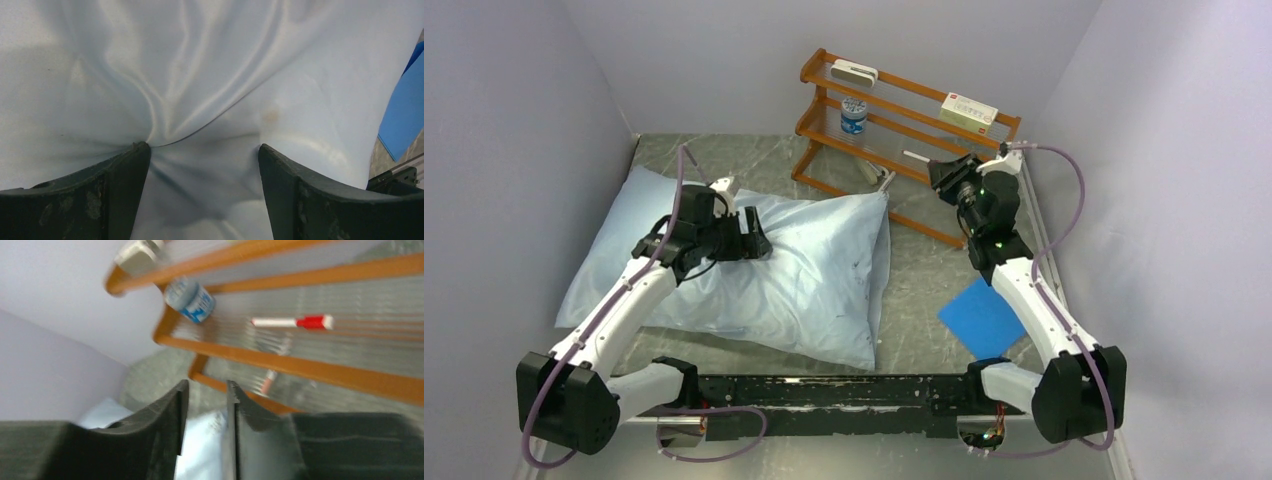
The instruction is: Put the pillow into the pillowcase
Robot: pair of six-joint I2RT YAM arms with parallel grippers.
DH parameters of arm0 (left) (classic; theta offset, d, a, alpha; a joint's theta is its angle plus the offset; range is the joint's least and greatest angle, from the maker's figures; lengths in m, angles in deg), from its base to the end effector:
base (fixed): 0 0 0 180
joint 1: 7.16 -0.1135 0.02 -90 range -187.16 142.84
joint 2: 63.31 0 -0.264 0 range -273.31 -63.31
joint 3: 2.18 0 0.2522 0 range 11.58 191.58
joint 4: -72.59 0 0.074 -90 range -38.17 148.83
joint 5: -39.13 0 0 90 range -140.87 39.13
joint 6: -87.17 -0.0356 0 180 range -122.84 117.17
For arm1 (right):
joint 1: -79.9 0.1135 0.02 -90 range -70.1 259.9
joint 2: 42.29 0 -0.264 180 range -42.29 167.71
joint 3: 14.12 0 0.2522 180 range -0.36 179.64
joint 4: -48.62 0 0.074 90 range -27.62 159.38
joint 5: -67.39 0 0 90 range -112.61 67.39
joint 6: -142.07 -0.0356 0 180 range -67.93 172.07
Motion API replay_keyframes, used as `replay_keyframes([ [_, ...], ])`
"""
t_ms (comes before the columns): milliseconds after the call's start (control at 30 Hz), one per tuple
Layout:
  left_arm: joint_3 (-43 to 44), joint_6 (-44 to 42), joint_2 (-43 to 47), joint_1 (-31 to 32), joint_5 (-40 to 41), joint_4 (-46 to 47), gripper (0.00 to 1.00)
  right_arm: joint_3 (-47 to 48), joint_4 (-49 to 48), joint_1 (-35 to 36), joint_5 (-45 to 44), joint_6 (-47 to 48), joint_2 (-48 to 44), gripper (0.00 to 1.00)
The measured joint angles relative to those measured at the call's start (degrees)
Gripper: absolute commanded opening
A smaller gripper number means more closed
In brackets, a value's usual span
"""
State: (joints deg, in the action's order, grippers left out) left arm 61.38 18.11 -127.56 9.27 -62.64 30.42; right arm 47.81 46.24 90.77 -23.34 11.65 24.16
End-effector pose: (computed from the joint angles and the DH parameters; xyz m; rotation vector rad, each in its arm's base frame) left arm 0.2255 -0.0741 0.2742 0.0132 2.3678 -0.5616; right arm 0.2706 0.0515 0.3315 0.4308 1.5938 0.6789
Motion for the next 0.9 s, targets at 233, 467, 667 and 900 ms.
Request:
replay_keyframes([
  [233,2.21,0.02,1.09,0.00,-0.92,-1.97,0.85,-7.54,11.39,1.36,9.16,2.95,-7.26,0.58],
  [467,7.98,0.52,3.96,0.00,-1.42,-3.72,0.82,-22.21,6.29,3.72,27.41,1.11,-19.28,0.70],
  [667,10.84,-0.22,3.10,0.00,-0.59,-4.66,0.84,-28.39,1.99,9.99,34.80,0.68,-13.51,0.92],
  [900,12.17,-1.66,-0.04,0.00,1.70,-6.21,0.84,-32.13,-9.68,13.49,36.46,-1.16,-3.13,0.96],
])
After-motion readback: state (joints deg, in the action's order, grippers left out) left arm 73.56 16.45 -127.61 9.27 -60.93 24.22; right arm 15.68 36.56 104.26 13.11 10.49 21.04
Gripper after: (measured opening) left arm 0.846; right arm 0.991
